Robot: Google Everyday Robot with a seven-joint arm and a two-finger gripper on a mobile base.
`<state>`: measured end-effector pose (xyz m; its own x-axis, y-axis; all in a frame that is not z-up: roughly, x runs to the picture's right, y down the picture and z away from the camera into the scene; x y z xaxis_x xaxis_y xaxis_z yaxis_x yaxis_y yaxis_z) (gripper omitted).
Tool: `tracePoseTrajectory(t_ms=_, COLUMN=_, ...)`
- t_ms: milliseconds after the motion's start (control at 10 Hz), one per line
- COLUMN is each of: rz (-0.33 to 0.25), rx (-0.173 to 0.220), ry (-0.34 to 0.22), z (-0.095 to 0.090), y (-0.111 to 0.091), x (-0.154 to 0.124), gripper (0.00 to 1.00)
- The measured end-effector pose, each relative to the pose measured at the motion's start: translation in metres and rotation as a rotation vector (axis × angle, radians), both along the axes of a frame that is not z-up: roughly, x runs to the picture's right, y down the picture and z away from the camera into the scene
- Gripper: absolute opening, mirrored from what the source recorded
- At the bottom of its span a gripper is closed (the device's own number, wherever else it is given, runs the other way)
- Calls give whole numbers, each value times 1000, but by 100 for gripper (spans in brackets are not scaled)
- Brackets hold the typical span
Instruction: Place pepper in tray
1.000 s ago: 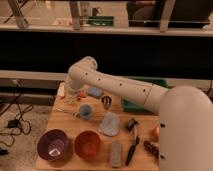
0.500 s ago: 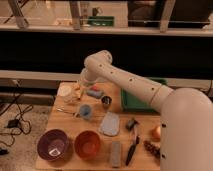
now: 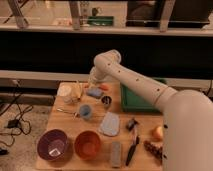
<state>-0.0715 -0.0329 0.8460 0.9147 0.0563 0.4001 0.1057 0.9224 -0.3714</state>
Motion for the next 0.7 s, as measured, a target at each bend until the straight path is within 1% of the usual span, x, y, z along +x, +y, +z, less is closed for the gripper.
tracePoseTrajectory(t_ms=100, rz=13, rx=-4, ry=11, z=3, y=-2, x=11, gripper=0)
tracePoseTrajectory(t_ms=700, rz=8, rx=-4, ry=7, z=3, y=-1, x=9, gripper=0)
